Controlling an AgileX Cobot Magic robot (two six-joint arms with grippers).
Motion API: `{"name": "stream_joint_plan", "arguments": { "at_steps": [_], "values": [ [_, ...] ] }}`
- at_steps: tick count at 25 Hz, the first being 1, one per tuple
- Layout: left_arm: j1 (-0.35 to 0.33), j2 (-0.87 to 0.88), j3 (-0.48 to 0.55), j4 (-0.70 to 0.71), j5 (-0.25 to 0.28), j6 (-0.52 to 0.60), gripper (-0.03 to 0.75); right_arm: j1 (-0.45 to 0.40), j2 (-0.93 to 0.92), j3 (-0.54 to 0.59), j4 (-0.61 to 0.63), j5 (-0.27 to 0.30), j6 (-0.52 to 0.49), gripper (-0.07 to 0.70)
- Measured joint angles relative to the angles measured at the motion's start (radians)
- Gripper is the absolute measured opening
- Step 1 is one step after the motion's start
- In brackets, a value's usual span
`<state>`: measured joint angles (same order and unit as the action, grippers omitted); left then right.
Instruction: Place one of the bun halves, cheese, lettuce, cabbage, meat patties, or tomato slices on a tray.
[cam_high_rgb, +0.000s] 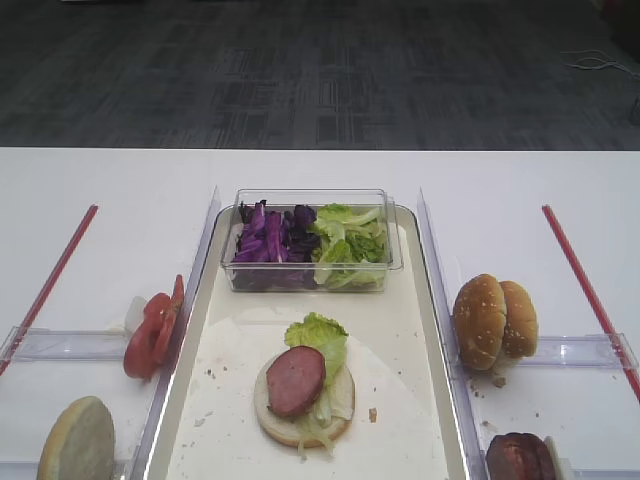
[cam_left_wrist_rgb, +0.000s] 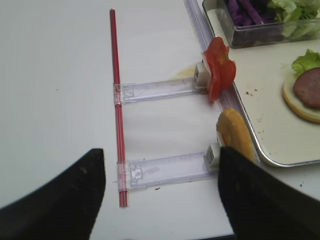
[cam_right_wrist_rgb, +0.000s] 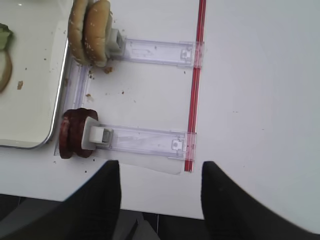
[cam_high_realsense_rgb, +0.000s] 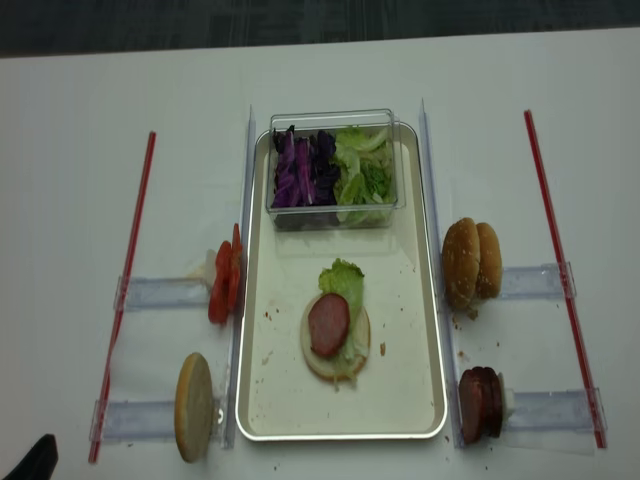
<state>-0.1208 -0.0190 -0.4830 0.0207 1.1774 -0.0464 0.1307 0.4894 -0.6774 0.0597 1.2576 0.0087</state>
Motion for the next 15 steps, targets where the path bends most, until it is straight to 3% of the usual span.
{"name": "stream_joint_plan", "arguments": {
  "at_steps": [10, 15],
  "values": [
    [0.000, 0.000, 0.000, 0.000, 0.000, 0.000, 0.456, 0.000, -0.230, 0.132, -0.004, 0.007, -0.050, 0.389],
    [0.000, 0.000, 0.000, 0.000, 0.000, 0.000, 0.456, 0.000, -0.331, 0.167, -0.004, -0.018, -0.094, 0.383]
  ]
}}
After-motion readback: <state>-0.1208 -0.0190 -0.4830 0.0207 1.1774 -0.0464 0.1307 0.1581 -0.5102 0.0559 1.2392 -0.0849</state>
